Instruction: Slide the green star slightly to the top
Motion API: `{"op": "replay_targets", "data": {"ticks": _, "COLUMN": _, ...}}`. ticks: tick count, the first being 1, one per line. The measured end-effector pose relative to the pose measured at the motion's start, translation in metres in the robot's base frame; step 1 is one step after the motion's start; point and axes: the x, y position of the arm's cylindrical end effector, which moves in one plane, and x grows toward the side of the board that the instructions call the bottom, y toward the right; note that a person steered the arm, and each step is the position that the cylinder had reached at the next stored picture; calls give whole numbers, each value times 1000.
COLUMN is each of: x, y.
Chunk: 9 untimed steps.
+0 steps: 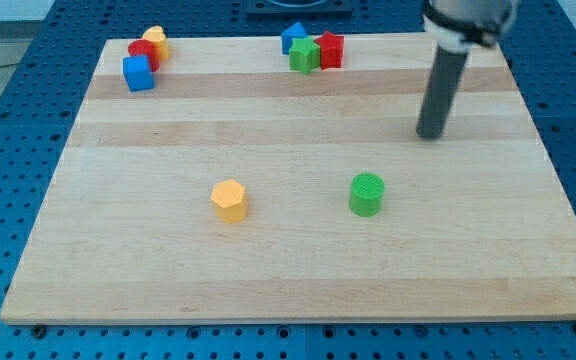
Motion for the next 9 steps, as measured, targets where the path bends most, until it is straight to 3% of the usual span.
{"op": "replay_targets", "data": {"ticks": 1, "x": 73, "y": -18}}
{"op": "replay_targets", "data": {"ticks": 2, "x": 94, "y": -70}}
{"op": "replay_targets", "data": {"ticks": 3, "x": 94, "y": -125}}
{"op": "replay_targets", "data": {"ticks": 4, "x": 94, "y": -135}}
{"op": "replay_targets", "data": {"ticks": 6, "x": 86, "y": -135}}
{"op": "replay_targets", "data": {"ticks": 8, "x": 43, "y": -120}}
{"op": "replay_targets", "data": {"ticks": 9, "x": 50, "y": -101}}
